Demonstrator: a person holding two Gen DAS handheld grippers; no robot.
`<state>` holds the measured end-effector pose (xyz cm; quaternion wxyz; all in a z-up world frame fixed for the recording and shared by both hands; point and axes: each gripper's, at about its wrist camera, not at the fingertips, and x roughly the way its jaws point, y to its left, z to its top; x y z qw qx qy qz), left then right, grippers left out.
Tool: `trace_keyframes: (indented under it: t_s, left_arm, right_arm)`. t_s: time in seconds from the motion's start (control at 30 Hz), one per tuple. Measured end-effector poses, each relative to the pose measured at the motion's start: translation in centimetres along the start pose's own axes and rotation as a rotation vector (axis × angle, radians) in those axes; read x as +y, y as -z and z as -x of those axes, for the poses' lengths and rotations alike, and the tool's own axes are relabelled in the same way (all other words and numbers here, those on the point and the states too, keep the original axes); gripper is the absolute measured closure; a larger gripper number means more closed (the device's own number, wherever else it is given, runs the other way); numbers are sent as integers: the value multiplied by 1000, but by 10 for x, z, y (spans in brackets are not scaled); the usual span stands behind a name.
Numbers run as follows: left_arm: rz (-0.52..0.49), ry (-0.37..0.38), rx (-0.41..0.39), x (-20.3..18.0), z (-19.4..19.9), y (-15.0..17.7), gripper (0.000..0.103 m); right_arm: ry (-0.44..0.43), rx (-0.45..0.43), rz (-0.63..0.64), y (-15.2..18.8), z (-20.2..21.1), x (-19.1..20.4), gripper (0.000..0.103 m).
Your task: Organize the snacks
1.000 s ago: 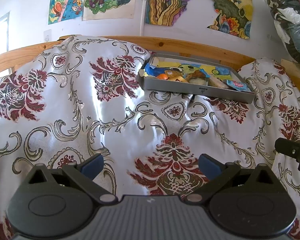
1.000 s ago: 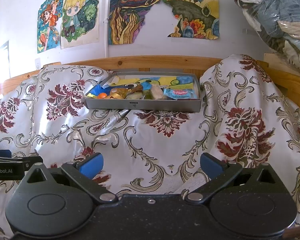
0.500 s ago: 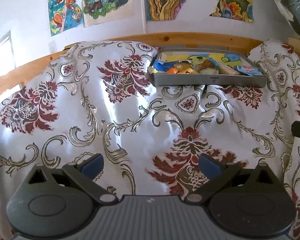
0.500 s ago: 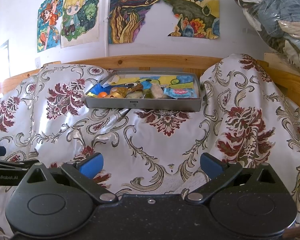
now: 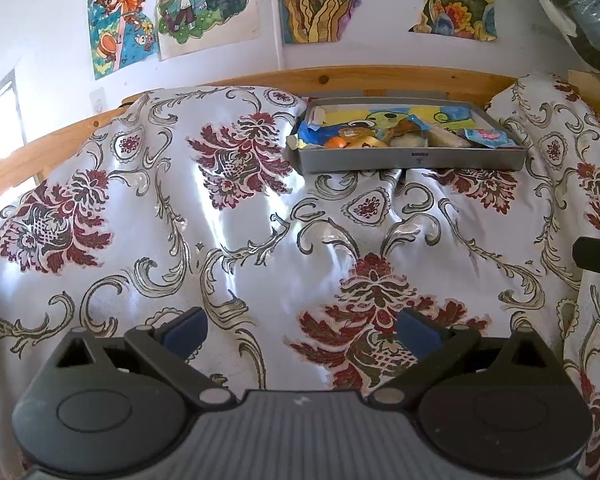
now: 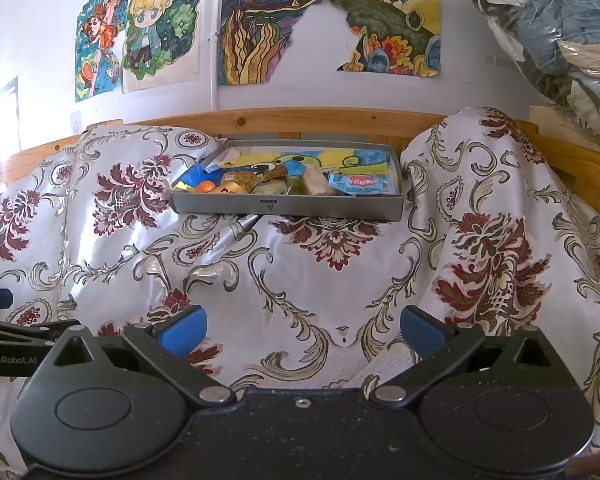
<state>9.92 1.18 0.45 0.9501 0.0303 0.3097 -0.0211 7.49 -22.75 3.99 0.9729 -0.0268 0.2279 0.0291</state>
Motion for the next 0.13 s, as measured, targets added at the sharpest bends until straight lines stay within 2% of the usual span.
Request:
trace_keyframes:
  t_s: [0.13]
  left_arm:
    - [-1, -5, -3, 0, 1, 0, 1]
  right_arm:
    - [0, 1, 0, 0, 0, 0, 1]
